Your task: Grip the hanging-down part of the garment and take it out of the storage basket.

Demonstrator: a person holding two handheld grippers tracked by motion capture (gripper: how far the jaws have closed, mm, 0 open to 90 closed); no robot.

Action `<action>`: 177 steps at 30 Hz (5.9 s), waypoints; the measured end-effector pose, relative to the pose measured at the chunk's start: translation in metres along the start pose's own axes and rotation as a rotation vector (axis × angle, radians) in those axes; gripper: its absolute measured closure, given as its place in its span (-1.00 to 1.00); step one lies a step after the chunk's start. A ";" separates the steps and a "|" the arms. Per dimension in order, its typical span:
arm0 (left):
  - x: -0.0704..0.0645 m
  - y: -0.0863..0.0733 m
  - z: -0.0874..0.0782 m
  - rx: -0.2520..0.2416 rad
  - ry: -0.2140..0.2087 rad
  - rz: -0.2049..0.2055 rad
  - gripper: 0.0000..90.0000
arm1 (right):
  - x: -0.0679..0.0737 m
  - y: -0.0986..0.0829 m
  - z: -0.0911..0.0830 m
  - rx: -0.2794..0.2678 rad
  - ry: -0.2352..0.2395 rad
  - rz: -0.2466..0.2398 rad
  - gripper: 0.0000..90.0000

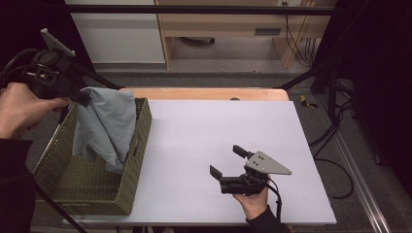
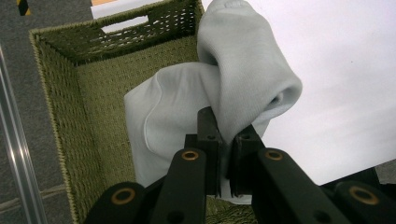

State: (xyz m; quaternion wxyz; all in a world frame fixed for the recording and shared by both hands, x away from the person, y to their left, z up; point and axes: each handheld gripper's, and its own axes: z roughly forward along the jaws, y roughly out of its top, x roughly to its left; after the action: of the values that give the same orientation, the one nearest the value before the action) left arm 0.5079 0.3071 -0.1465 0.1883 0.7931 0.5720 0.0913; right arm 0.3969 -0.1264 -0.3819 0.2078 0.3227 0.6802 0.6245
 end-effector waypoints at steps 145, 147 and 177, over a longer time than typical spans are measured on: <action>-0.054 0.028 -0.024 -0.055 0.003 0.115 0.88 | 0.038 0.116 0.054 -0.051 0.061 -0.159 0.94; -0.056 0.028 -0.025 -0.056 0.002 0.118 0.88 | 0.037 0.119 0.052 -0.059 0.059 -0.155 0.94; -0.061 0.031 -0.019 -0.028 0.012 0.115 0.89 | 0.037 0.041 0.082 0.105 0.192 -0.053 -0.43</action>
State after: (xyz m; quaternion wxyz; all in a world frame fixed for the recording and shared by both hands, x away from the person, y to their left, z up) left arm 0.5078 0.2451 -0.1126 0.1902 0.8214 0.5252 0.1148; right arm 0.4343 -0.0411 -0.3479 0.1407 0.2537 0.7372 0.6102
